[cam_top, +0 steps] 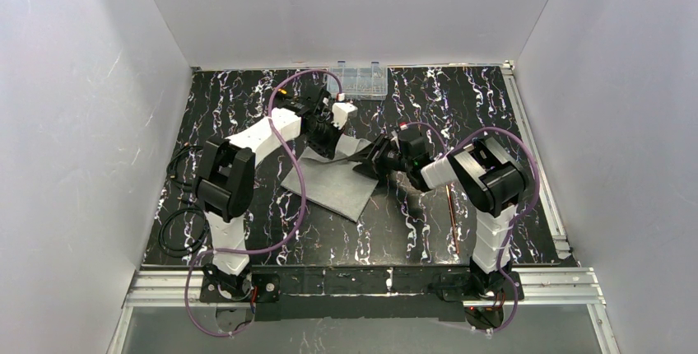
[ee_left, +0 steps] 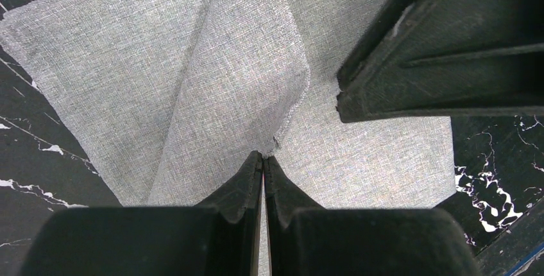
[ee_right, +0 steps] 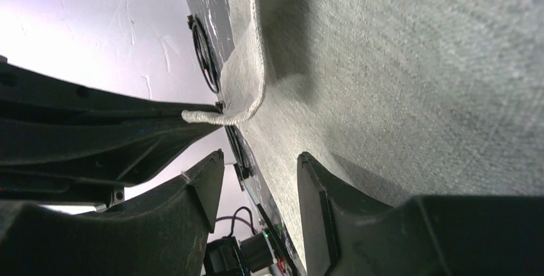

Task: Fold the napkin into a case and place the utensils inside
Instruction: Pass from the left arm to the right

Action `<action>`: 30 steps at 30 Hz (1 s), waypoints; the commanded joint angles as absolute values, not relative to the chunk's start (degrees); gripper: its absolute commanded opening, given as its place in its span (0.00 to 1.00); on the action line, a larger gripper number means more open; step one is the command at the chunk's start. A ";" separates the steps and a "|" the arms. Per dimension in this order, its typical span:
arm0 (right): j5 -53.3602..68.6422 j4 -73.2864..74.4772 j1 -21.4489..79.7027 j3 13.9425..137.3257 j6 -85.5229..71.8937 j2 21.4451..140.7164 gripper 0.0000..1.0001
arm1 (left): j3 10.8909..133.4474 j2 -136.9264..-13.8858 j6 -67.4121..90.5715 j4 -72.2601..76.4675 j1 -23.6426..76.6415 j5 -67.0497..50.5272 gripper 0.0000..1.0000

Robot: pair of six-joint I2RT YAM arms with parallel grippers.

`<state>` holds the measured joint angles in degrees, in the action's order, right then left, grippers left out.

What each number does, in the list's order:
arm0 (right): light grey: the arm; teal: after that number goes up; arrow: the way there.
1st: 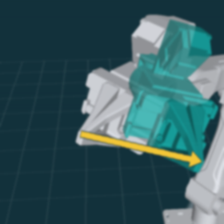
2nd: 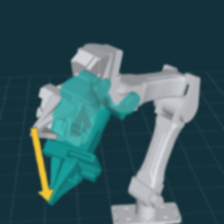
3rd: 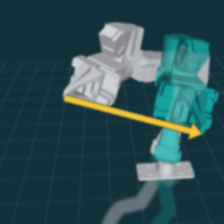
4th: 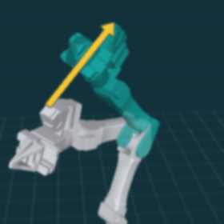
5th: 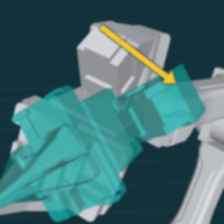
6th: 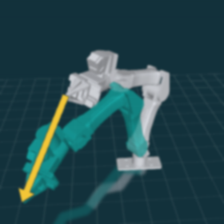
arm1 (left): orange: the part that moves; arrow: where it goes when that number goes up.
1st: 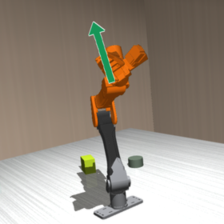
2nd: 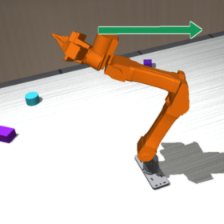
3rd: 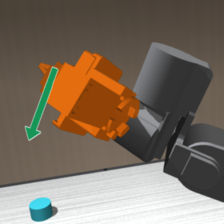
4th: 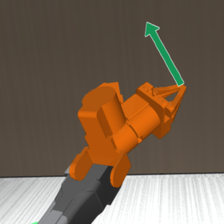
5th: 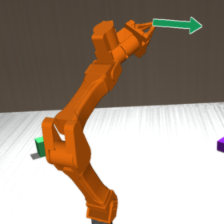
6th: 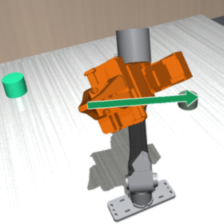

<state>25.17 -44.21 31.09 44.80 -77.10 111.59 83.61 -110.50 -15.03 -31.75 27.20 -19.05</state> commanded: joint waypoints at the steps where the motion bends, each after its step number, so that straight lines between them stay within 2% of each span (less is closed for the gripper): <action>1: 21.80 -47.55 31.06 47.82 -80.98 112.72 0.55 | 82.61 -106.06 -15.72 -32.90 27.83 -20.24 0.00; 12: 19.78 -50.45 32.09 47.55 -84.78 114.29 0.54 | 82.53 -106.84 -16.16 -32.72 28.21 -19.70 0.00; 19: 19.20 -44.19 32.95 50.10 -83.94 115.98 0.53 | 82.55 -106.06 -16.30 -32.82 28.34 -20.66 0.00; 23: 18.85 -46.02 33.07 51.16 -84.81 116.83 0.45 | 82.42 -105.59 -16.82 -34.04 28.30 -21.94 0.00; 27: 19.64 -47.24 33.16 51.96 -84.86 117.51 0.31 | 81.80 -105.26 -17.13 -34.74 28.30 -22.91 0.00; 30: 20.10 -48.72 33.20 50.72 -85.42 117.48 0.29 | 81.12 -104.98 -17.31 -34.95 28.30 -23.41 0.00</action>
